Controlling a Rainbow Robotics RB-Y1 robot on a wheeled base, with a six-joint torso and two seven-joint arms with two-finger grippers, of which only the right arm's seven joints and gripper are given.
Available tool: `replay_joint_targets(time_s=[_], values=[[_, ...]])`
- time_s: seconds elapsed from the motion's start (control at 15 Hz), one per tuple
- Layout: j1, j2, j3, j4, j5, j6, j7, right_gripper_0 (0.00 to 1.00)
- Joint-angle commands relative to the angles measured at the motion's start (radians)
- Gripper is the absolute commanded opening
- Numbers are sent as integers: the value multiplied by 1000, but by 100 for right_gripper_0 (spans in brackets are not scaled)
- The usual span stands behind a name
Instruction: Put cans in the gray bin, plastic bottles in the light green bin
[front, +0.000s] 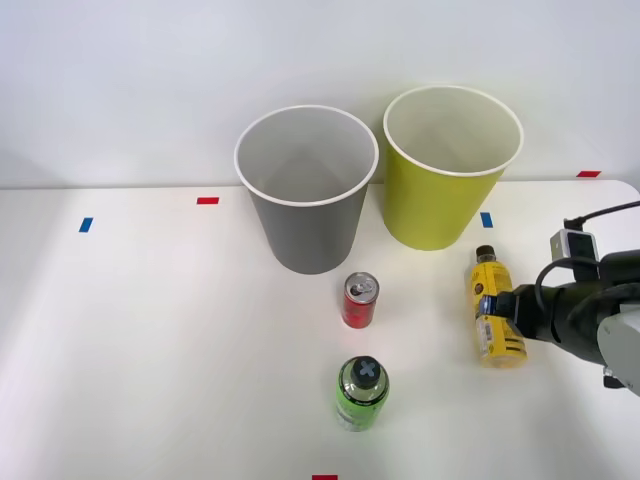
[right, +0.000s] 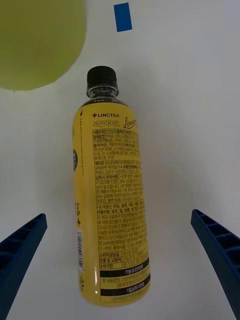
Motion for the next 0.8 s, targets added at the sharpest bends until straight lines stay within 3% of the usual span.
replay_joint_targets(time_s=[0.07, 0.53, 0.8], values=[[-58, -23, 0, 70, -55, -1, 17, 100], [-176, -23, 25, 231, -63, 0, 77, 100], [-210, 32, 23, 276, -28, 0, 86, 100]])
